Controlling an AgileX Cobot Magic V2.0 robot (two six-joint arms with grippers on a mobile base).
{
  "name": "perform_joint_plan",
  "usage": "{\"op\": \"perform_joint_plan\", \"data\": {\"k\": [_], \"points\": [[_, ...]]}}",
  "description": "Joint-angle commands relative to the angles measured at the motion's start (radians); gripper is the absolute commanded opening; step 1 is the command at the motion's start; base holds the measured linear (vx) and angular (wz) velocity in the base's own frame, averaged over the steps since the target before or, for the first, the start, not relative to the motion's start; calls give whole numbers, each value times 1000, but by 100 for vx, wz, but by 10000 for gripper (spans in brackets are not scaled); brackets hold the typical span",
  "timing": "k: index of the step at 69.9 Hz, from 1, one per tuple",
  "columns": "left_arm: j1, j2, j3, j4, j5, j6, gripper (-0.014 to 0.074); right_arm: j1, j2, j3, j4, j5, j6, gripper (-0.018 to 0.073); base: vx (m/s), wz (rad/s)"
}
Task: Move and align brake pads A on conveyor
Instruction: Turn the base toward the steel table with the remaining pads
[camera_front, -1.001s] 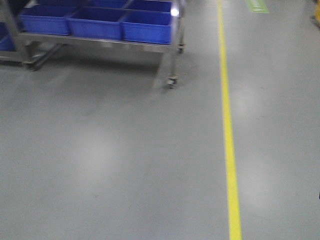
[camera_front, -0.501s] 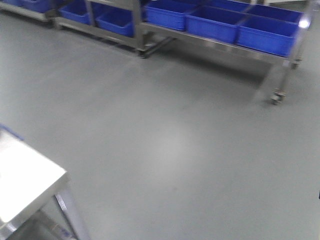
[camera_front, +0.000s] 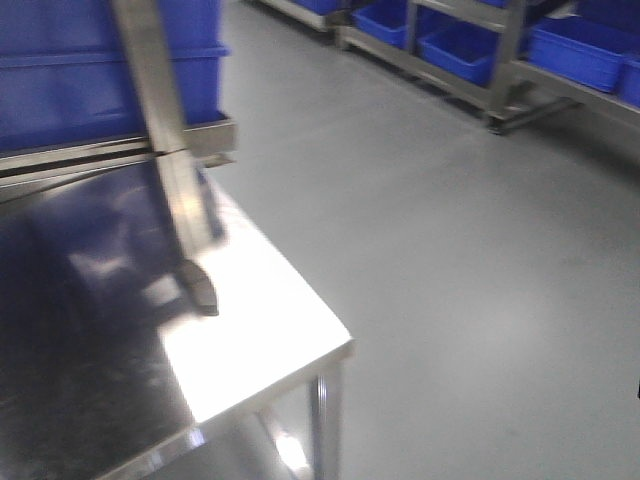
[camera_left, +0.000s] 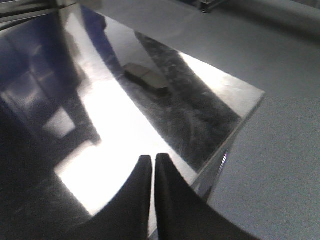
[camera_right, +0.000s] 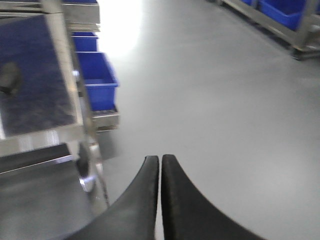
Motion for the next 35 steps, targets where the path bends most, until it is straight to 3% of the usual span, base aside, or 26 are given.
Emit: {"op": "perform_joint_plan", "data": {"k": [1, 35], "points": [[-9, 10, -28, -9, -67, -4, -6, -1, 8, -26, -4, -70, -6, -3, 9, 83], [-9, 10, -28, -9, -67, -4, -6, -1, 8, -26, -4, -70, -6, -3, 9, 73]]}}
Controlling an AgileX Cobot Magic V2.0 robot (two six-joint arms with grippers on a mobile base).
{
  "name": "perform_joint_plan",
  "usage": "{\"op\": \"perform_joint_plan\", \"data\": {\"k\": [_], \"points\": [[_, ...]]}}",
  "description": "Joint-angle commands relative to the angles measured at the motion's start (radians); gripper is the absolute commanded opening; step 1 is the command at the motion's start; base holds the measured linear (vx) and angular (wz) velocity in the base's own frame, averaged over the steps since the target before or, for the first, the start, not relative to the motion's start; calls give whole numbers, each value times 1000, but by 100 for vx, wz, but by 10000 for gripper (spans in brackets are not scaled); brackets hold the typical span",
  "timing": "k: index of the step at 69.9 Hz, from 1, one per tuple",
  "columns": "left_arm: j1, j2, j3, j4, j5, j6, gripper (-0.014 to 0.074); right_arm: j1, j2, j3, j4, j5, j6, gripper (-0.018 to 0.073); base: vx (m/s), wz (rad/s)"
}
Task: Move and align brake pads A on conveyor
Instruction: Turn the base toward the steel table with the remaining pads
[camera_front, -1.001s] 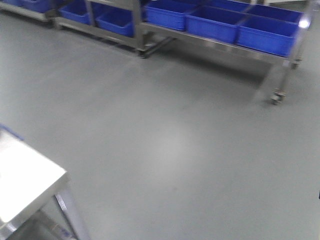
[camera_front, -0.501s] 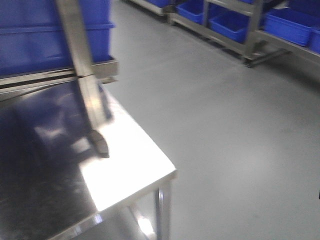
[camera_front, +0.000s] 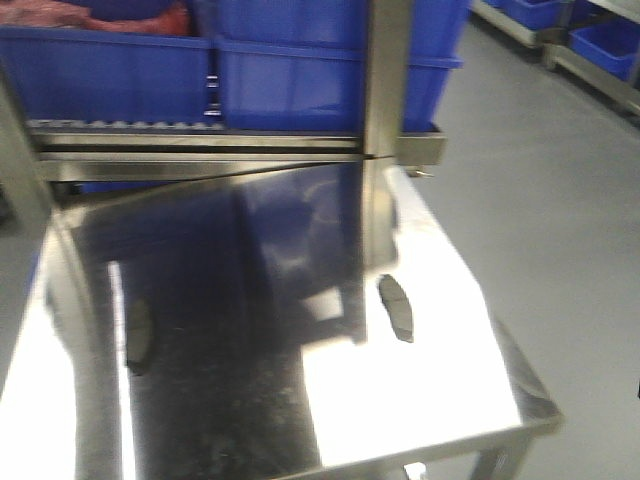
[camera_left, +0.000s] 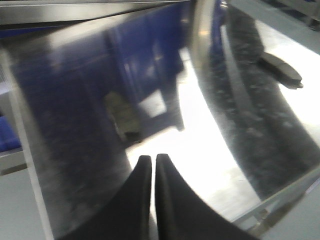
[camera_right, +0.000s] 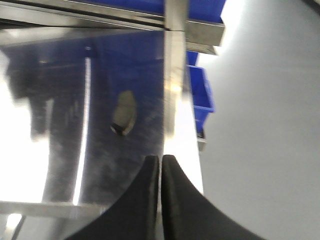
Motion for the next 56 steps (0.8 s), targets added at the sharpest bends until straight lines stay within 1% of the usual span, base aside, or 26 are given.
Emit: {"op": "perform_joint_plan", "data": {"k": [1, 13, 24, 56], "points": [[-9, 10, -28, -9, -67, -4, -6, -1, 8, -26, -4, -70, -6, -3, 8, 65], [-9, 10, -28, -9, -67, -4, -6, -1, 8, -26, -4, -70, -6, -3, 7, 58], [-9, 10, -28, -9, -67, -4, -6, -1, 8, -26, -4, -70, -6, -3, 5, 36], [-9, 10, -28, -9, -67, -4, -6, -1, 8, -26, -4, -70, -6, -3, 3, 8]]}}
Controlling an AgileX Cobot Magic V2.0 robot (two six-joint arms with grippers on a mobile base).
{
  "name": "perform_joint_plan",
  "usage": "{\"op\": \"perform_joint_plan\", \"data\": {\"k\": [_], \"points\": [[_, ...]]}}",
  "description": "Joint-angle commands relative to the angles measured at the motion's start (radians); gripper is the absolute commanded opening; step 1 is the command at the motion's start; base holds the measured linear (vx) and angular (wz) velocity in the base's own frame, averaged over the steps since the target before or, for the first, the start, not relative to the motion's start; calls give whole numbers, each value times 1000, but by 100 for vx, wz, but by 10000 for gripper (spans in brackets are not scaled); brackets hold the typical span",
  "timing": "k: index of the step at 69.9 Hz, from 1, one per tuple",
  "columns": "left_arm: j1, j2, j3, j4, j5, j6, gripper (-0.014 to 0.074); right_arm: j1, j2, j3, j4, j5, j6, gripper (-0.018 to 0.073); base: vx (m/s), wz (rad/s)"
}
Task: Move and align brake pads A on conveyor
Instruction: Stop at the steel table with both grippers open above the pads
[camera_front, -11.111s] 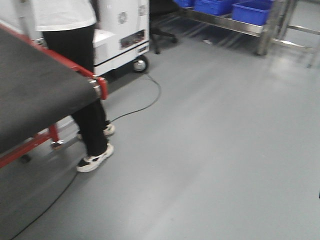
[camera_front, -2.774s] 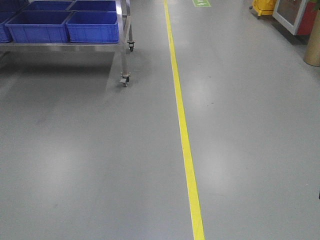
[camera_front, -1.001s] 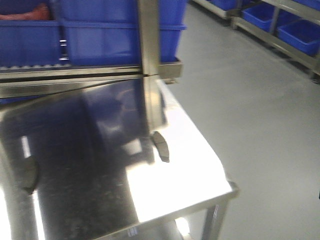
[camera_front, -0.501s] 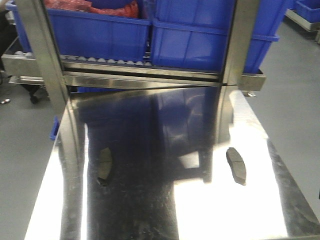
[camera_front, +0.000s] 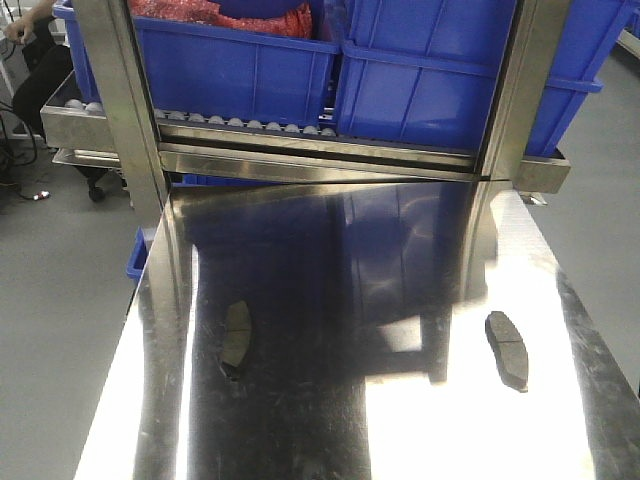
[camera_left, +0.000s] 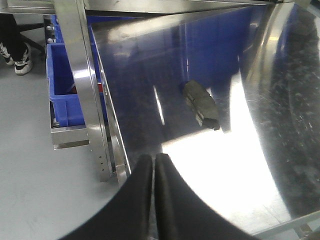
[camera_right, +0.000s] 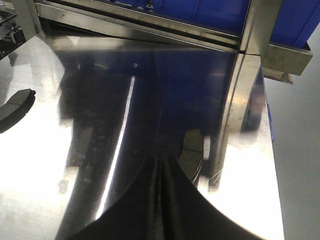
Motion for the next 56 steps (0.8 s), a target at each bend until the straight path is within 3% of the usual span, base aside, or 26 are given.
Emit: {"op": "perform_joint_plan", "data": {"k": [1, 56], "points": [[-9, 10, -28, -9, -67, -4, -6, -1, 8, -26, -4, -70, -6, -3, 5, 5], [-9, 10, -28, -9, -67, -4, -6, -1, 8, -26, -4, -70, -6, -3, 5, 2]]}}
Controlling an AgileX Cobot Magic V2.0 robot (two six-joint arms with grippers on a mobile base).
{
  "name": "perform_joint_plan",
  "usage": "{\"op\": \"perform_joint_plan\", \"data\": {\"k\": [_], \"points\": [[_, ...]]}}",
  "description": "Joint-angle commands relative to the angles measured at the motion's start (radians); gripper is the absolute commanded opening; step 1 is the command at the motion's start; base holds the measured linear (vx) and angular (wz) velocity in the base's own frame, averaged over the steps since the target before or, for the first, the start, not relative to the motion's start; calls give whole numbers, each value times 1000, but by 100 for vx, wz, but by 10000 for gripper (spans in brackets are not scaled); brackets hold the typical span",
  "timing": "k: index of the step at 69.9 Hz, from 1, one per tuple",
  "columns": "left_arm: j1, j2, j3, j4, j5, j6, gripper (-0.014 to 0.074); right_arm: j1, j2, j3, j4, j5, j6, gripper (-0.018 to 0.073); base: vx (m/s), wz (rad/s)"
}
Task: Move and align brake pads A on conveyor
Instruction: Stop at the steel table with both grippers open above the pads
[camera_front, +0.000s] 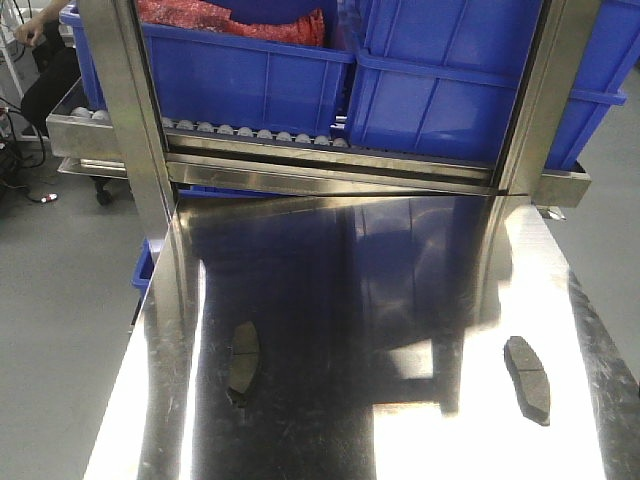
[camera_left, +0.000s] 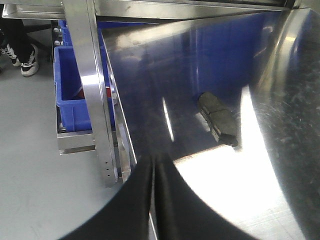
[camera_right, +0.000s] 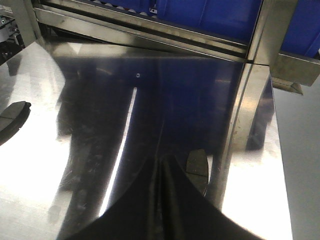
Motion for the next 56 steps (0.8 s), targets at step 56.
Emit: {"op": "perform_joint_plan", "data": {"k": [56], "points": [[-9, 10, -28, -9, -67, -4, -6, -1, 8, -26, -4, -69, -6, -3, 0, 0]]}}
